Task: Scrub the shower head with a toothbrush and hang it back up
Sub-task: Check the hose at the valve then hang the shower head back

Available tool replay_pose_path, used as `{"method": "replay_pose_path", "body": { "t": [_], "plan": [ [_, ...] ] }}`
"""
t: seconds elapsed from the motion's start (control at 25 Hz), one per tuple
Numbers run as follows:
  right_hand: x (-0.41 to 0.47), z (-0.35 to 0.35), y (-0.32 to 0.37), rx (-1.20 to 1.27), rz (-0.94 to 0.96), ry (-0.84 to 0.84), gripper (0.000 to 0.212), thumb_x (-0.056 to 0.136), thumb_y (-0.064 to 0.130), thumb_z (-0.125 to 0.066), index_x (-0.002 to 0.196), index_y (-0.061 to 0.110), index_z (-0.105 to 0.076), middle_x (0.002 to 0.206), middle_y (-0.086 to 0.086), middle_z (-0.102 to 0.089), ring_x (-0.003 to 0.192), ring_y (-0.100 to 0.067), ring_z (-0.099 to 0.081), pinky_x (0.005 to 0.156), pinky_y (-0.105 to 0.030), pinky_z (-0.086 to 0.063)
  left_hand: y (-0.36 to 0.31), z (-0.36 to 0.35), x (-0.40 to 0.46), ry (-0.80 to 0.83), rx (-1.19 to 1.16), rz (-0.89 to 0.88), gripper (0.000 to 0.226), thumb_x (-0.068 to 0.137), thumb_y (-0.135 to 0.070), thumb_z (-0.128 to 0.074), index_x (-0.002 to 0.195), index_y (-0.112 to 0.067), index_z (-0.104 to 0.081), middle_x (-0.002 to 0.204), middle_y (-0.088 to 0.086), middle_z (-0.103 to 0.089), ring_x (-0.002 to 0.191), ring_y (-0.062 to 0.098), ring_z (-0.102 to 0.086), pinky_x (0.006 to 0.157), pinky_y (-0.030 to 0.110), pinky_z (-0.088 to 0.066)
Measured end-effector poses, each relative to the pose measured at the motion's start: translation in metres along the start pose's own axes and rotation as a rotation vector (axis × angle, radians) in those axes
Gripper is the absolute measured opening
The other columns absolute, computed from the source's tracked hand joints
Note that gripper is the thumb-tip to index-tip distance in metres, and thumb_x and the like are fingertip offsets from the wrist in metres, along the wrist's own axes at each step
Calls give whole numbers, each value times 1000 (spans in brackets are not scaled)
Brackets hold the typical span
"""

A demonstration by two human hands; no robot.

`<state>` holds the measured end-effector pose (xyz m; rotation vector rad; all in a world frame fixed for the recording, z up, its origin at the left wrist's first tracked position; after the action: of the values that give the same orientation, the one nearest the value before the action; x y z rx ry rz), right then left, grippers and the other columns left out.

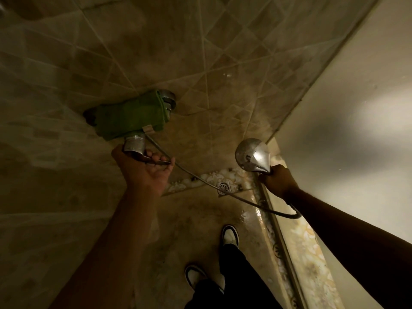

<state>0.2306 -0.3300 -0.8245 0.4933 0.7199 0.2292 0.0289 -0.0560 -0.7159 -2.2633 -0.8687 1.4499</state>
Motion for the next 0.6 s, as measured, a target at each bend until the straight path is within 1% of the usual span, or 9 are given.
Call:
{"method": "replay_pose_path", "body": {
  "t": [0.12,0.2,0.28,0.36,0.44,0.52,0.6],
  "plan": [
    [1,-1,-1,-79,29,29,22,85,27,-66,88,6,-72,86,-12,-71,68,-17,-58,57,-29,-44,1,1,0,15,-11,4,52,88,-62,-38,65,-17,-45,60,0,-41,52,19,-44,100,50,-44],
    [0,1,-2,-52,14,3,21,85,23,-66,94,6,-72,85,-10,-67,66,-15,-53,58,-28,-42,2,0,-2,23,-21,7,55,89,-64,-37,63,-16,-46,58,0,-41,51,19,-44,94,48,-47],
    [0,2,-4,-30,-4,-5,21,84,20,-66,96,4,-71,82,-10,-65,63,-13,-51,59,-28,-43,3,-1,-2,28,-48,18,56,88,-65,-37,63,-16,-44,58,0,-38,51,19,-42,88,47,-48],
    [-1,1,-6,-19,-11,9,21,84,20,-66,96,4,-71,86,-13,-68,67,-17,-54,64,-30,-45,3,-2,-1,33,-71,22,57,88,-66,-36,63,-16,-44,59,0,-36,52,19,-40,87,47,-48],
    [-1,0,-6,-5,-16,15,19,83,19,-66,92,4,-71,86,-14,-70,67,-18,-57,60,-29,-45,3,-2,1,32,-67,14,58,89,-67,-33,62,-16,-43,58,0,-35,52,19,-38,90,45,-46],
    [-1,2,-6,-5,-15,2,15,83,19,-66,84,4,-70,77,-12,-67,61,-16,-55,56,-25,-42,4,-4,3,19,-58,1,60,89,-69,-31,62,-17,-42,57,0,-33,50,19,-36,91,43,-44],
    [-1,4,-4,8,-20,-16,13,83,18,-66,76,6,-67,68,-9,-63,58,-18,-55,53,-26,-40,6,-6,6,-5,-79,-22,62,91,-71,-27,63,-18,-40,55,-1,-32,48,18,-34,93,43,-42]
  ]
}}
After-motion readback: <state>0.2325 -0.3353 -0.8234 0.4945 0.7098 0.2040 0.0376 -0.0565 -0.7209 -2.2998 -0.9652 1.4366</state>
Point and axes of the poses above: each hand's wrist, its own x-axis towards the middle knuckle, its own z-axis out of the back of the hand, y = z × x, the point moved 4 cm from there along x, towards the middle knuckle
